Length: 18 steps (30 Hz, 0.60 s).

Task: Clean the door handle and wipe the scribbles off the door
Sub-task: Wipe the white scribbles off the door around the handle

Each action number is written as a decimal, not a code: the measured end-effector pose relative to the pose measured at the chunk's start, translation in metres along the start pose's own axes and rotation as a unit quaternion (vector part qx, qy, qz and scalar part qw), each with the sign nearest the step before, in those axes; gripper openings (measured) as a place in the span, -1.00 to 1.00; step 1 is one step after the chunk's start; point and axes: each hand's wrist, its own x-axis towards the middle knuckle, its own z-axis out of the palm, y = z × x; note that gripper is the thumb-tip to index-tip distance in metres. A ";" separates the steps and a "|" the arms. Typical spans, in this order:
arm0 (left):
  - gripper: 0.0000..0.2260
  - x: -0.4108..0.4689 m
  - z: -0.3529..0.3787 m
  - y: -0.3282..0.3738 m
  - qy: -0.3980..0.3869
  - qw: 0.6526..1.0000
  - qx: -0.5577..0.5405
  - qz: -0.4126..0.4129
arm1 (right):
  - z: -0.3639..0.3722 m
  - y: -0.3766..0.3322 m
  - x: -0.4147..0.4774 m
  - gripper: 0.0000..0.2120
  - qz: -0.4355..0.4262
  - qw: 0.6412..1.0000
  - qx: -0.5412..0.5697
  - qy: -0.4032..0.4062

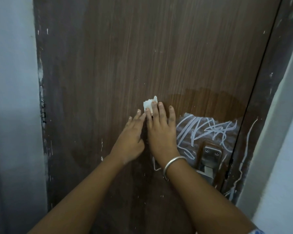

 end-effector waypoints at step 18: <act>-0.29 0.014 0.011 0.021 -0.069 0.974 0.188 0.103 | -0.001 0.039 -0.050 -0.10 0.176 0.982 0.072 -0.014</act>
